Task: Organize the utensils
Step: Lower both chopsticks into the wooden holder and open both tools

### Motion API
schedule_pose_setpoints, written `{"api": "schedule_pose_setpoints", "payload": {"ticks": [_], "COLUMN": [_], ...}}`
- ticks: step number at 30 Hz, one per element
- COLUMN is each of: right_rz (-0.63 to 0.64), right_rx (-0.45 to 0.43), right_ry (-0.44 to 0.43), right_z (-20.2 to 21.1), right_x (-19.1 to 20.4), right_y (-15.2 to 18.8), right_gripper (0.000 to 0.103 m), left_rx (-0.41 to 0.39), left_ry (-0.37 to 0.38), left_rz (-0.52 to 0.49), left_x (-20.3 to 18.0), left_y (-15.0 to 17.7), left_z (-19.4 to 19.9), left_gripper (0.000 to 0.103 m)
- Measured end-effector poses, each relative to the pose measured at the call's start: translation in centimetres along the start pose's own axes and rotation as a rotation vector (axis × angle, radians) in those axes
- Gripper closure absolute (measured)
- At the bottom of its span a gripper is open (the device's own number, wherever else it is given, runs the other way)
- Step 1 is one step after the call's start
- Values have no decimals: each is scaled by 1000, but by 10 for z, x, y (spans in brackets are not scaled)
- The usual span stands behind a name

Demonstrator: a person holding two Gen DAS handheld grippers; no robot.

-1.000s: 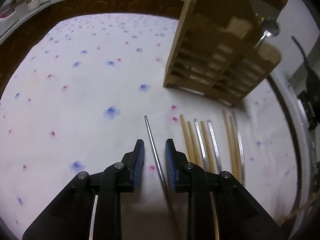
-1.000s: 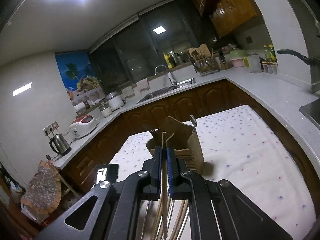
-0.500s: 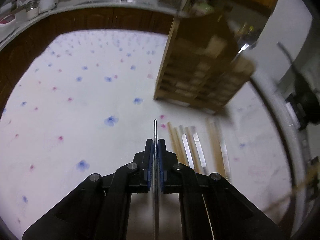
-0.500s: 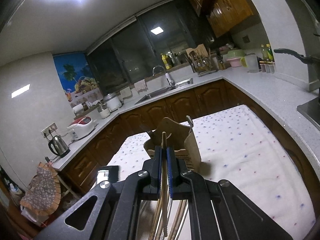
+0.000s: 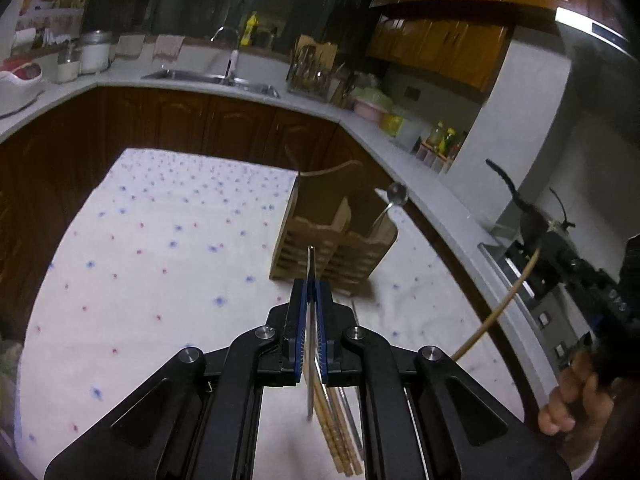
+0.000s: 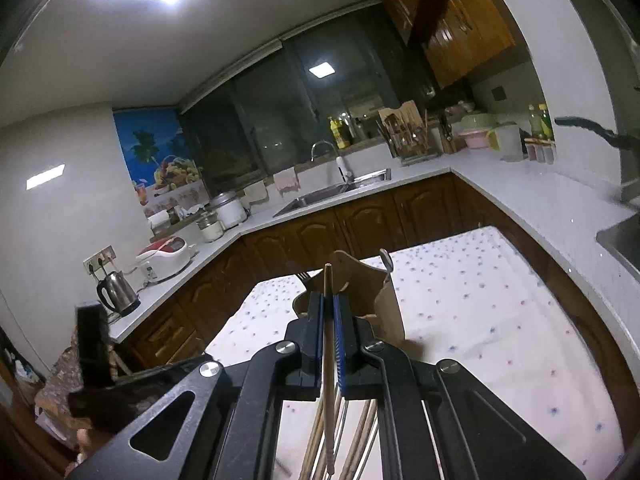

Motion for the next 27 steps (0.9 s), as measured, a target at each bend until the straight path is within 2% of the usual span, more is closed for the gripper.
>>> {"api": "schedule_pose_setpoints", "payload": {"ticks": [17,23,27], "right_rz": [17,8,13], "right_rx": [-45,-92,-155], "right_ry": [15,33,47], "right_z": [-28,-45,-62], "right_x": [1,-6,-8], "right_y": [-18,-36,-58], "right_gripper": [98,98,98], "left_rx": [-90,-164,-222], "left_ry": [6,3,-2], "left_rz": [1,-18,-32], "left_x": [-7,-13,-18], "left_y": [-44,-82,-112], "left_z": [0,-4,-15], "left_gripper": [99,99,99]}}
Point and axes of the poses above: each gripper's, at about its wrist camera, not at the fingertips, and z roughly against the way its jaws point, x to its left, y to its underside, the point moved 1 cm from there along -z, roughly the way its jaws point, and after that the axes turned 10 degrees about -x, right-handed, at the moved point
